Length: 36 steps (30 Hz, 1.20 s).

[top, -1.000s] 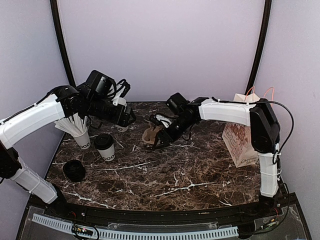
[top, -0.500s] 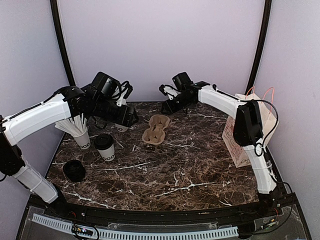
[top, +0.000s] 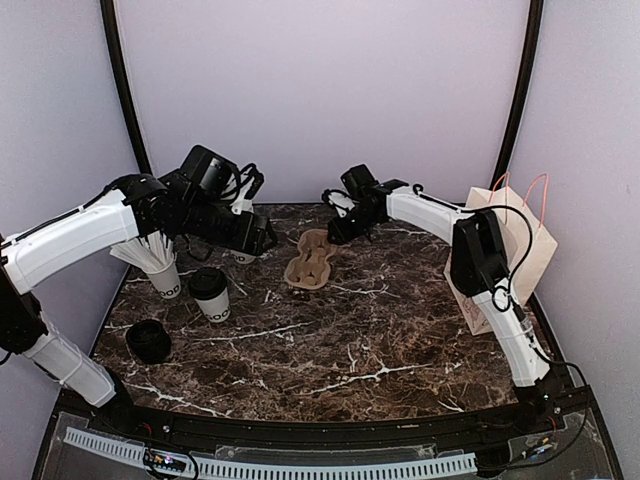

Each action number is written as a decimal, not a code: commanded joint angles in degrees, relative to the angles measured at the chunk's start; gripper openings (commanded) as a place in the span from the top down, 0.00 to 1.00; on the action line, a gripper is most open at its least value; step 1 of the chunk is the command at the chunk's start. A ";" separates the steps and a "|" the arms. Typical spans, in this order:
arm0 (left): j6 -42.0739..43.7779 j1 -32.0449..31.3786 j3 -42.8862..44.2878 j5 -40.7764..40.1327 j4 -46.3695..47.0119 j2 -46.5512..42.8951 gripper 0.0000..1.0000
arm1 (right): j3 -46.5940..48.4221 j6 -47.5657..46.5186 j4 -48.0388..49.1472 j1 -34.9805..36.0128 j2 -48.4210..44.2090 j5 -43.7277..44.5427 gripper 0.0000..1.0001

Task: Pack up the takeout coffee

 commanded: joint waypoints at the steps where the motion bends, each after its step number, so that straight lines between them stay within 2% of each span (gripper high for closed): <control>1: -0.72 -0.25 -0.36 1.13 0.84 -0.09 0.23 | 1.27 0.69 0.45 -0.31 1.14 -6.77 0.52; 5: -1.06 -0.26 0.41 1.01 0.69 0.49 0.24 | -0.44 1.37 -0.04 0.09 0.44 -11.47 0.54; 9: -0.84 -0.26 0.12 0.84 1.01 0.38 0.24 | -5.96 2.36 0.28 1.00 -2.95 -14.66 0.55; 17: -0.70 -0.26 -1.60 0.46 2.14 0.34 0.24 | -29.40 9.65 6.87 7.66 -15.16 -25.43 0.55; 28: -1.87 -0.93 -4.40 1.97 2.64 -1.35 0.24 | -43.87 11.47 11.13 8.31 -33.19 -24.11 0.49; 36: -15.84 -6.15 -8.53 2.45 -0.88 2.67 0.27 | -50.18 4.13 13.77 5.53 -41.17 -18.11 0.49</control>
